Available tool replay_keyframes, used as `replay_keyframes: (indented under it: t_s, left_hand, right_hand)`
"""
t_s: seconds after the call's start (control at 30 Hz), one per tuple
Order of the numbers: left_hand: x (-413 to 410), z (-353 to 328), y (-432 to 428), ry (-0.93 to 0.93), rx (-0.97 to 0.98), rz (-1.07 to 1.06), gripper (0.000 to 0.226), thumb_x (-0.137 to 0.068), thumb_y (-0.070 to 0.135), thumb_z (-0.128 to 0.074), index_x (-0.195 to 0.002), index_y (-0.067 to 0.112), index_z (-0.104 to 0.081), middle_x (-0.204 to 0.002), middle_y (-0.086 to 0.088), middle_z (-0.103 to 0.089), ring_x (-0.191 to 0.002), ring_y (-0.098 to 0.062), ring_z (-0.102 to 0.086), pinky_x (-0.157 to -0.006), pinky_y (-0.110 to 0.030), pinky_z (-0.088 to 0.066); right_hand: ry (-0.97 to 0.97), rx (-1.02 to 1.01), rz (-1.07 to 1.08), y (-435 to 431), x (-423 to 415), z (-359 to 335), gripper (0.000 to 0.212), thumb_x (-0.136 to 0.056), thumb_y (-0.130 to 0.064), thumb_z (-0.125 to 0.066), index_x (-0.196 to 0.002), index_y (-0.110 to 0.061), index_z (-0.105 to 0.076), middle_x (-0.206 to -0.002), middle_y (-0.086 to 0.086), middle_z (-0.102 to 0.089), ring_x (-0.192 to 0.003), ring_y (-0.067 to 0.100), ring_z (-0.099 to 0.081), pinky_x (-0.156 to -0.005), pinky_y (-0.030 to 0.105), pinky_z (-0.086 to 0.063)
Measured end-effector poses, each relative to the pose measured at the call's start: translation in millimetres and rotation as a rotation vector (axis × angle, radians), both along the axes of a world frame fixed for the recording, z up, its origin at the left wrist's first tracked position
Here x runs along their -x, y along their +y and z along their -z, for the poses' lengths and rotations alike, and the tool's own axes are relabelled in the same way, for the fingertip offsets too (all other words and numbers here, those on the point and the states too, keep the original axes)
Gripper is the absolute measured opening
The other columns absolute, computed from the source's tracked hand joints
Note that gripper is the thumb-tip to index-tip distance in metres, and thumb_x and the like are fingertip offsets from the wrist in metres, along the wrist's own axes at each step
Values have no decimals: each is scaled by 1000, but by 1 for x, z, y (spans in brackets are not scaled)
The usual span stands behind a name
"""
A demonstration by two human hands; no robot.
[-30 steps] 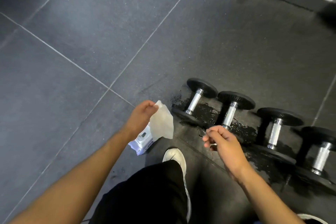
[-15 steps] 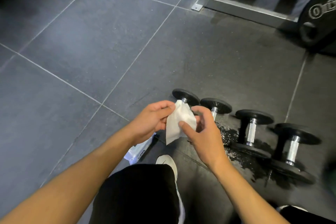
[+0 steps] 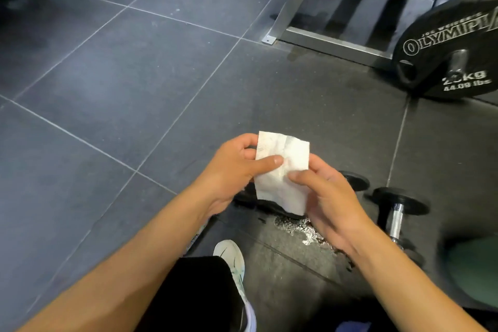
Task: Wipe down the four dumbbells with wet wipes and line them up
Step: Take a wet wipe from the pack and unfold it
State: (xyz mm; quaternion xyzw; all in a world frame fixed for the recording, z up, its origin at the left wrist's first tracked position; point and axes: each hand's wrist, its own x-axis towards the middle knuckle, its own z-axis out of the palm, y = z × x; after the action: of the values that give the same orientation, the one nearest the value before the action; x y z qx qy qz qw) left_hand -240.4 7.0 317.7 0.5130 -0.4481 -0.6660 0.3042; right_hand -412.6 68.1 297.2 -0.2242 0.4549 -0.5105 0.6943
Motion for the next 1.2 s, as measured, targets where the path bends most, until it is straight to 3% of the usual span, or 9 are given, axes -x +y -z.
replay_keyframes:
  t_s: [0.1,0.37,0.47,0.6,0.73,0.93,1.03,1.1,1.2]
  left_hand:
    - [15,6,8,15,49,-6,33,-91,5,-78,-121,5,-66,-102,-16,-82,-88,-24,-78,-74,-32,-62]
    - [27,27,0,-20,83,10,26,-99,1,-67,-124,9,-61,-100,-10,-80,-85,-22,-75,-73,-30,-60]
    - [36,39,-2,-210,100,-92,25,-92,25,-79,-109,18,-63,-99,-3,-71,-81,-20,-67,-71,-31,-56]
    - [47,44,-1,-262,165,-59,28,-89,47,-79,-89,20,-70,-67,17,-64,-63,-2,-57,-64,-20,-47]
    - [56,45,1,-184,106,9,21,-95,36,-76,-95,15,-77,-82,-2,-77,-72,-6,-67,-69,-31,-60]
    - [54,46,-2,-160,146,50,13,-100,26,-70,-92,21,-79,-79,6,-76,-75,-4,-66,-72,-29,-60]
    - [55,47,-1,-210,189,56,17,-102,29,-66,-94,23,-80,-75,-6,-71,-69,-8,-59,-68,-29,-54]
    - [55,47,-4,-215,162,17,19,-105,25,-63,-95,22,-79,-74,5,-71,-69,-6,-61,-67,-20,-53]
    - [55,48,-11,-144,86,-60,21,-108,18,-58,-102,17,-78,-79,10,-76,-74,-5,-69,-81,-33,-64]
  right_hand:
    - [-46,-63,-76,-2,19,-9,35,-96,-4,-60,-131,-7,-67,-124,18,-74,-111,32,-72,-95,45,-58]
    - [10,-170,-56,-14,35,2,35,-92,6,-59,-125,-2,-68,-118,21,-75,-102,31,-73,-96,50,-56]
    - [67,-180,-24,-21,40,8,32,-91,7,-61,-121,1,-68,-112,22,-76,-93,26,-74,-84,38,-61]
    - [67,-199,15,-30,46,9,26,-90,6,-61,-114,5,-69,-107,23,-77,-88,26,-75,-85,39,-62]
    - [39,-188,-25,-30,47,4,20,-91,6,-55,-106,1,-68,-94,15,-78,-80,22,-75,-73,35,-64]
    - [93,-191,-38,-27,49,8,34,-91,6,-61,-122,-4,-69,-116,23,-74,-101,30,-69,-107,52,-49]
    - [128,-212,-4,-28,54,9,27,-90,5,-63,-115,-3,-69,-112,23,-75,-95,27,-71,-97,46,-55]
    - [151,-214,24,-30,59,12,17,-88,5,-65,-102,-5,-67,-102,18,-76,-88,22,-73,-82,35,-59]
    - [148,-209,79,-33,66,13,22,-88,8,-64,-106,-5,-69,-102,10,-79,-87,17,-75,-73,25,-61]
